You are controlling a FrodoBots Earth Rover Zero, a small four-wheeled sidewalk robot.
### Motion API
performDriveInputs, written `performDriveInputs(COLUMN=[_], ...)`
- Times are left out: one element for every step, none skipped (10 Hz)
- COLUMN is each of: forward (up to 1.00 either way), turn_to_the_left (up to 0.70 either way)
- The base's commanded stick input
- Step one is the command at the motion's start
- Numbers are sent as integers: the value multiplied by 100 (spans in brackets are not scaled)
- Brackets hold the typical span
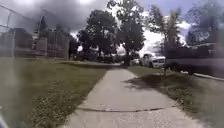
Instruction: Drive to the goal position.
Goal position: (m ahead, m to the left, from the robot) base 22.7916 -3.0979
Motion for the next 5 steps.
performDriveInputs(forward=[70,70,70,70,70], turn_to_the_left=[0,0,0,0,0])
